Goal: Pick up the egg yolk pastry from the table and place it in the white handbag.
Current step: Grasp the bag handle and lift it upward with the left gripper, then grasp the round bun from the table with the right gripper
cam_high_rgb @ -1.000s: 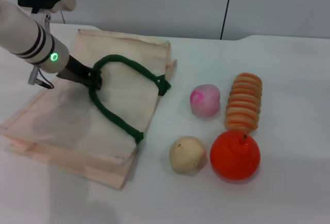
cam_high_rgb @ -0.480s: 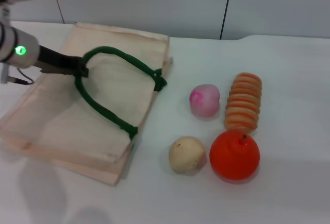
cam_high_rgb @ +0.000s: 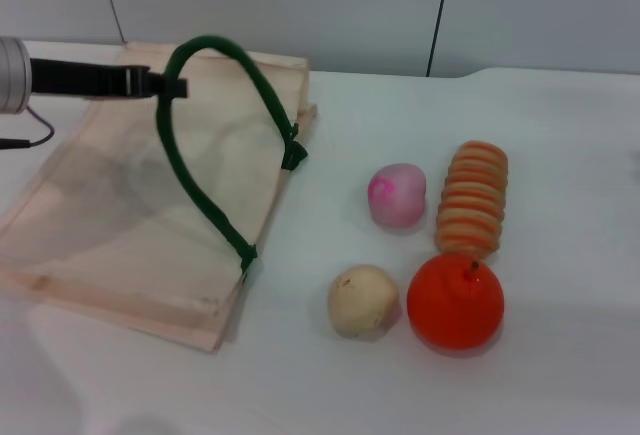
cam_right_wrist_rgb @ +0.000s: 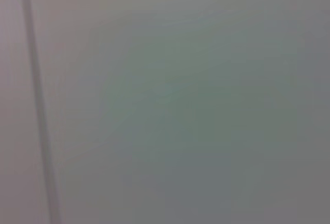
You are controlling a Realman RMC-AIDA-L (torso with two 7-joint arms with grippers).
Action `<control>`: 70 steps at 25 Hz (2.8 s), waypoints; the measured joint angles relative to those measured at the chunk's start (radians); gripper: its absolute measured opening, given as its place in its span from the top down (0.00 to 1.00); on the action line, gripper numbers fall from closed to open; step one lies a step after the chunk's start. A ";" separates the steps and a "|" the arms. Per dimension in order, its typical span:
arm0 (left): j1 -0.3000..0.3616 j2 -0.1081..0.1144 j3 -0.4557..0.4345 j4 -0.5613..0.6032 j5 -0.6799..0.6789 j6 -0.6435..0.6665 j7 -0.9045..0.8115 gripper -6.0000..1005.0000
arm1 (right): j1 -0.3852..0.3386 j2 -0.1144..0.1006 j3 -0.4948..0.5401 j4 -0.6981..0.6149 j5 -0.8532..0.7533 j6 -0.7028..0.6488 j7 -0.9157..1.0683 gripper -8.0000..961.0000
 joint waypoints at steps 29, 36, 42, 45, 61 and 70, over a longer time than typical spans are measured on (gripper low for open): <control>0.180 0.077 0.000 0.062 -0.558 0.479 0.183 0.86 | -0.116 0.038 -0.238 -0.935 -1.298 0.160 0.834 0.07; 0.185 0.078 0.000 0.063 -0.572 0.472 0.184 0.86 | -0.103 0.038 -0.451 -1.064 -1.398 0.123 0.982 0.07; 0.181 0.080 0.000 0.063 -0.575 0.472 0.182 0.86 | -0.053 0.036 -0.637 -1.078 -1.463 0.023 1.077 0.07; 0.179 0.081 0.000 0.063 -0.582 0.472 0.180 0.86 | -0.018 0.036 -0.707 -1.057 -1.491 0.005 1.118 0.07; 0.172 0.088 -0.002 0.075 -0.595 0.472 0.177 0.86 | 0.120 0.039 -0.881 -0.872 -1.504 -0.129 1.182 0.07; 0.171 0.089 -0.002 0.083 -0.595 0.472 0.177 0.86 | 0.135 0.041 -0.926 -0.869 -1.491 -0.147 1.185 0.07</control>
